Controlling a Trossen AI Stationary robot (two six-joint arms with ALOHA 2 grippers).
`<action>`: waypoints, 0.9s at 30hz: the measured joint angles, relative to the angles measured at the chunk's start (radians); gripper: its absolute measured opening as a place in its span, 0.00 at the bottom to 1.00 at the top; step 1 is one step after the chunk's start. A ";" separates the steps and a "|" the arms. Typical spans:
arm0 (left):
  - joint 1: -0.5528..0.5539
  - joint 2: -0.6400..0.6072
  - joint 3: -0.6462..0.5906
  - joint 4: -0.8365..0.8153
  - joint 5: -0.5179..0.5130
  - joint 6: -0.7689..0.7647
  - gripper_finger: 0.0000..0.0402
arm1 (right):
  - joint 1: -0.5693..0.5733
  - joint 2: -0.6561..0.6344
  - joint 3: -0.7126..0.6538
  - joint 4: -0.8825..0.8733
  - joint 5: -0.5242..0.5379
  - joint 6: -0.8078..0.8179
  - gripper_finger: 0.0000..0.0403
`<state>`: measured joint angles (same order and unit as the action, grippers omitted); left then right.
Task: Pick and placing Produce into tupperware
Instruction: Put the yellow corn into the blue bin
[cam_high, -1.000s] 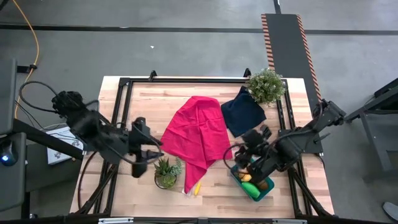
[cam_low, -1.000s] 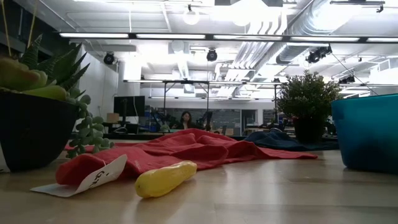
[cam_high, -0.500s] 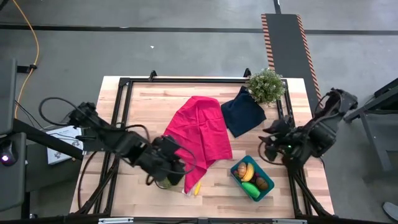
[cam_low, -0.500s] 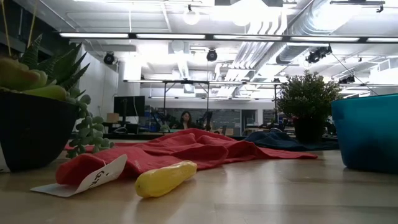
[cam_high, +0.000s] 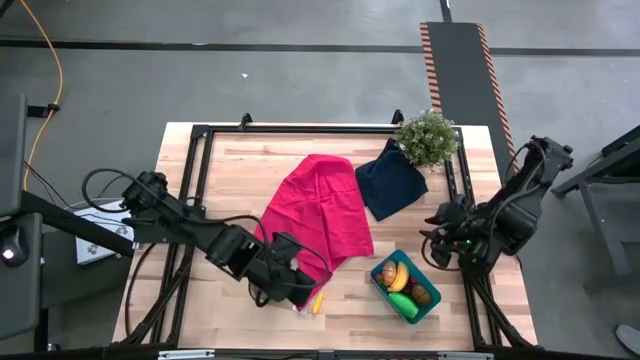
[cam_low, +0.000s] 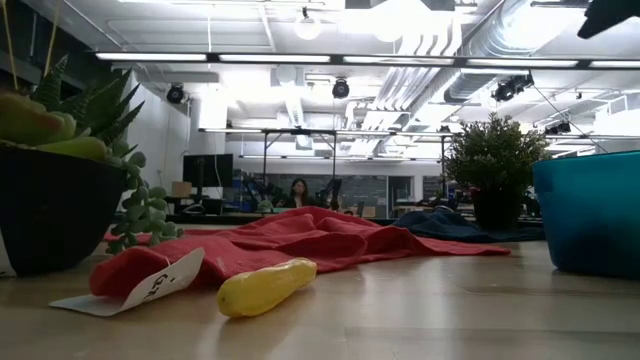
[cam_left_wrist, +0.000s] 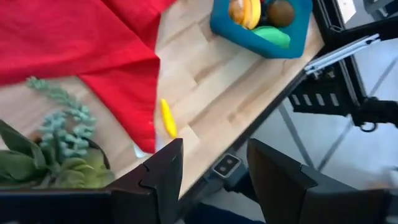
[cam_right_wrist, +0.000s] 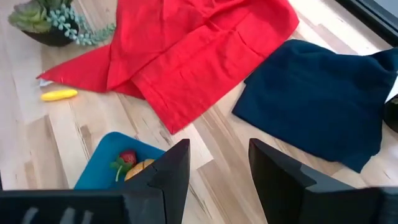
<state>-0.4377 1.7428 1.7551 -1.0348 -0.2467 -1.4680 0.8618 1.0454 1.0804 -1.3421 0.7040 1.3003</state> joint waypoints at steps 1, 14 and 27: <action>0.000 0.004 0.000 0.010 0.007 -0.007 0.41 | 0.003 0.000 -0.007 0.005 0.000 -0.004 0.39; 0.014 0.099 0.199 -0.046 0.012 -0.007 0.41 | 0.006 -0.006 -0.019 0.041 -0.002 -0.056 0.39; 0.039 0.315 0.497 -0.300 0.036 0.000 0.41 | 0.012 -0.007 -0.018 0.053 -0.005 -0.087 0.39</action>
<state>-0.3985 2.0575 2.2522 -1.3352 -0.2108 -1.4676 0.8736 1.0382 1.0622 -1.2893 0.6993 1.2132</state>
